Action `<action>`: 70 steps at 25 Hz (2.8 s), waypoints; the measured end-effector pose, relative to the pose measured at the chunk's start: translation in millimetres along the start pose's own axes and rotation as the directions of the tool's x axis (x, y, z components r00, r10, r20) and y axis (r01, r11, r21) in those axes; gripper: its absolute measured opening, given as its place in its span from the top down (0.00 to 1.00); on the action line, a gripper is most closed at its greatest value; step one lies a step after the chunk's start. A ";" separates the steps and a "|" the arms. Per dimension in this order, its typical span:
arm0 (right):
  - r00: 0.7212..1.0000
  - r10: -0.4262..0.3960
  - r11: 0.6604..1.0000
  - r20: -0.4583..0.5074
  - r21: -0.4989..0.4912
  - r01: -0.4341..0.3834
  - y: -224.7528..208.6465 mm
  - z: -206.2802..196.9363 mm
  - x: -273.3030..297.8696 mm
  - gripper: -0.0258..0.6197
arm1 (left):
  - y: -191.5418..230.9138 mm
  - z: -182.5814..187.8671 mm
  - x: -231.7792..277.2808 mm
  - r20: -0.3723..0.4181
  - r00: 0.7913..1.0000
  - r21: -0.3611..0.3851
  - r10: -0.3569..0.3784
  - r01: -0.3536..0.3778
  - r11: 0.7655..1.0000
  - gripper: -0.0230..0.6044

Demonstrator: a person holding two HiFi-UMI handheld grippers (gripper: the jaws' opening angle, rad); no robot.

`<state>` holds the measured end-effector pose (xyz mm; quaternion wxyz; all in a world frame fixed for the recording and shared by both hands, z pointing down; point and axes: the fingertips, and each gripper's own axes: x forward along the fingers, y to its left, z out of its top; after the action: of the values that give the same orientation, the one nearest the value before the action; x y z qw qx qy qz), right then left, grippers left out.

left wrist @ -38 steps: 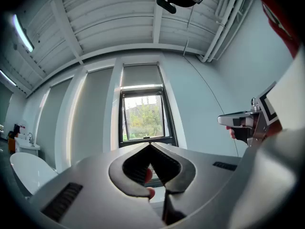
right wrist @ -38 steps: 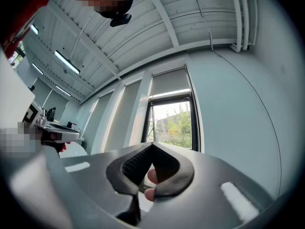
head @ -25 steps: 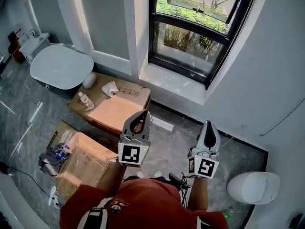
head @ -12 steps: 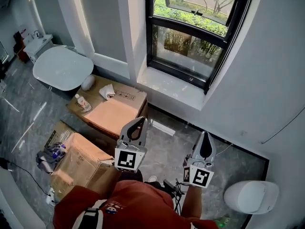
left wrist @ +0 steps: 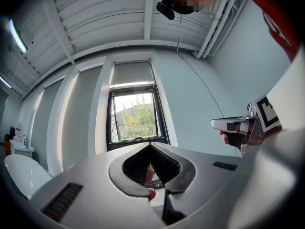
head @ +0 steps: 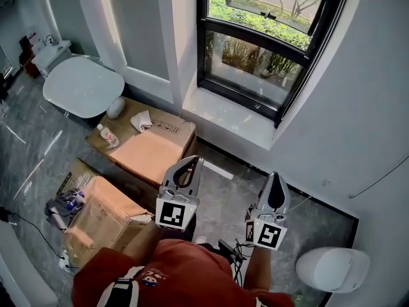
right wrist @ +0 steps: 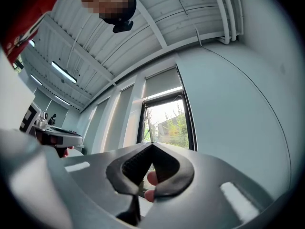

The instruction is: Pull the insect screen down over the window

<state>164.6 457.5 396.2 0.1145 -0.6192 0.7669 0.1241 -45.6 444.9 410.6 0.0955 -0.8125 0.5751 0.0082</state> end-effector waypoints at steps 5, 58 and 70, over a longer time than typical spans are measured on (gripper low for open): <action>1.000 0.010 1.000 -0.006 -0.025 -0.010 1.7 -11.7 35.6 0.95 | 14.1 -10.1 30.7 -0.003 1.000 -0.035 -0.011 0.011 0.999 0.96; 0.998 -0.039 0.999 -0.042 -0.038 0.038 -70.6 -173.5 474.2 0.95 | 202.6 -71.5 470.1 0.060 0.998 -0.092 -0.001 0.007 0.996 0.96; 0.998 -0.061 0.996 -0.005 -0.069 0.060 -142.5 -179.6 557.0 0.95 | 183.7 -77.1 589.7 0.083 0.996 -0.093 -0.028 0.036 0.995 0.96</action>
<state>184.7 -144.1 375.2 0.0938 -0.6461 0.7435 0.1448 -25.4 -176.8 386.9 0.0803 -0.8241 0.5567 0.0671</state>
